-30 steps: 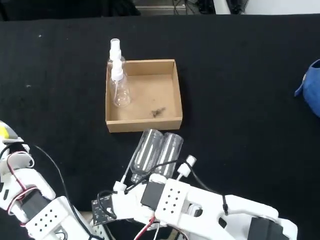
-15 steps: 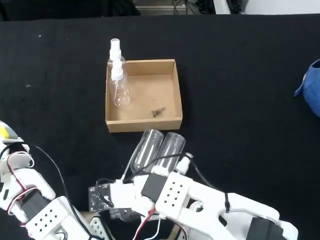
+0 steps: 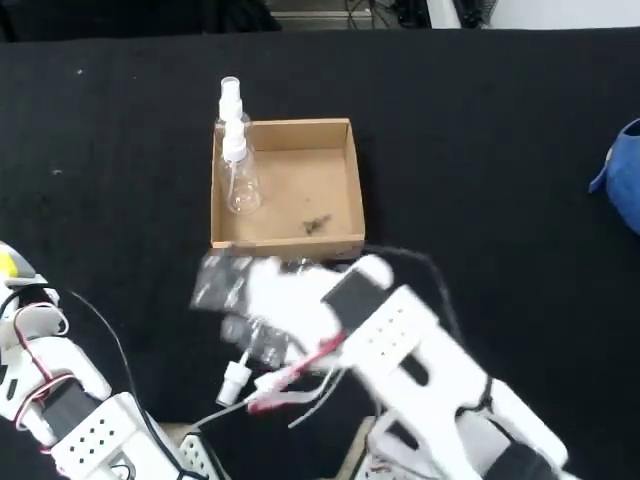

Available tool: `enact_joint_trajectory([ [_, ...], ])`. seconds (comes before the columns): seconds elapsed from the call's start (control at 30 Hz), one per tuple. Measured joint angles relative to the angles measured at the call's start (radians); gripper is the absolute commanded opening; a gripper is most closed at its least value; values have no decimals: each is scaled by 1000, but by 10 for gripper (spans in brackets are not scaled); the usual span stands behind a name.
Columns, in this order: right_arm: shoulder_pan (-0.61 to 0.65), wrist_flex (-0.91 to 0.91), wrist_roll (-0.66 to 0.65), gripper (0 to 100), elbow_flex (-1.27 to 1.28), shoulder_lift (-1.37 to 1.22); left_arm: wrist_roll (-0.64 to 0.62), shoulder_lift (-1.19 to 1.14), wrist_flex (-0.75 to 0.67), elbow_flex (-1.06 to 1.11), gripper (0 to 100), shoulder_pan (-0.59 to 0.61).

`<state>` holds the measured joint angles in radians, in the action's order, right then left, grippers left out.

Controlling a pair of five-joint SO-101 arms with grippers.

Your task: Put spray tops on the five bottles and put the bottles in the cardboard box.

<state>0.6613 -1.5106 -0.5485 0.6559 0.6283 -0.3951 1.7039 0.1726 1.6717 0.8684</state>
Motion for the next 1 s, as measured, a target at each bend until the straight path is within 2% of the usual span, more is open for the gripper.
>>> enact_joint_trajectory([
  [0.17, -368, 0, -87, 19, -20, 0, 0, 0, 15, 0, 29, -37],
  [0.27, -618, 20, -94, 21, -20, 0, 0, 0, 61, 0, 29, -80],
  [0.37, -838, 63, -25, 22, -25, -3, 14, 0, 75, 0, 29, -132],
  [0.43, -876, 64, 61, 22, -60, -3, 48, 0, 78, 0, 29, -178],
  [0.5, -844, 35, 160, 22, -112, -3, 63, 0, 107, 0, 29, -207],
  [0.57, -756, -20, 262, 19, -176, -3, 66, 0, 152, 0, 29, -239],
  [0.8, -282, -118, 572, 18, -362, -106, 121, 0, 284, -97, 29, -293],
  [1.0, 40, 41, 703, 18, -341, -150, 296, 0, 450, -166, 28, -267],
])
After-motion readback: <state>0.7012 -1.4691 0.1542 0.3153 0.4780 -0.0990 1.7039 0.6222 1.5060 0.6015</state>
